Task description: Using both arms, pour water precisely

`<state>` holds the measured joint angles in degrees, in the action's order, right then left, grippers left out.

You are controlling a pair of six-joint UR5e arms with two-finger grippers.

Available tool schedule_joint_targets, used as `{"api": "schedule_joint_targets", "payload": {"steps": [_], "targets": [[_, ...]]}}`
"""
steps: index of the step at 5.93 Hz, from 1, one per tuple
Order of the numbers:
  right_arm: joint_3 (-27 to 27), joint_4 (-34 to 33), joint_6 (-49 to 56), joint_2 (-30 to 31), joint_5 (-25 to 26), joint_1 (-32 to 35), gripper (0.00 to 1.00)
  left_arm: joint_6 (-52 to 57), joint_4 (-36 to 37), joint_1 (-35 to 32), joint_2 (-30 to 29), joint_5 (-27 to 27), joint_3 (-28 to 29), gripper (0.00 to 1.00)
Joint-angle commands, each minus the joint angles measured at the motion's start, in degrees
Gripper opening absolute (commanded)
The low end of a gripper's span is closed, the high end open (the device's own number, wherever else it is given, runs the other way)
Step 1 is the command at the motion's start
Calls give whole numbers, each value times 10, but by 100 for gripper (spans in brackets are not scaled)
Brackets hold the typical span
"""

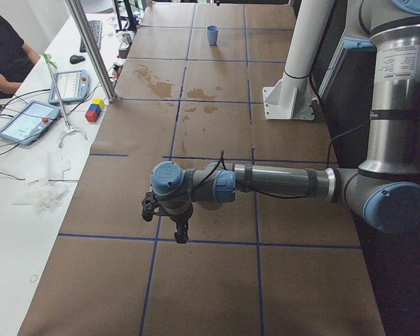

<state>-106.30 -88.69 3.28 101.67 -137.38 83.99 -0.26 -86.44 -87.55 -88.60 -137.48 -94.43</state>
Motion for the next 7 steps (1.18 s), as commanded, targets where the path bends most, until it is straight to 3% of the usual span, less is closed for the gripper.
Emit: {"api": "schedule_joint_targets", "payload": {"steps": [1,5,6,7], "targets": [[3,10,0,-1,-31,-1,100,1,-7,0,1,-1,-1,100],[3,12,-1,-3,-28,-27,100,1,-6,-2,2,0,-14,100],[6,32,-20,-18,-27,-49,100,-2,-6,-1,5,0,-17,100],[7,60,-105,-30,-26,-82,100,-3,-7,-1,5,0,-18,100]]}}
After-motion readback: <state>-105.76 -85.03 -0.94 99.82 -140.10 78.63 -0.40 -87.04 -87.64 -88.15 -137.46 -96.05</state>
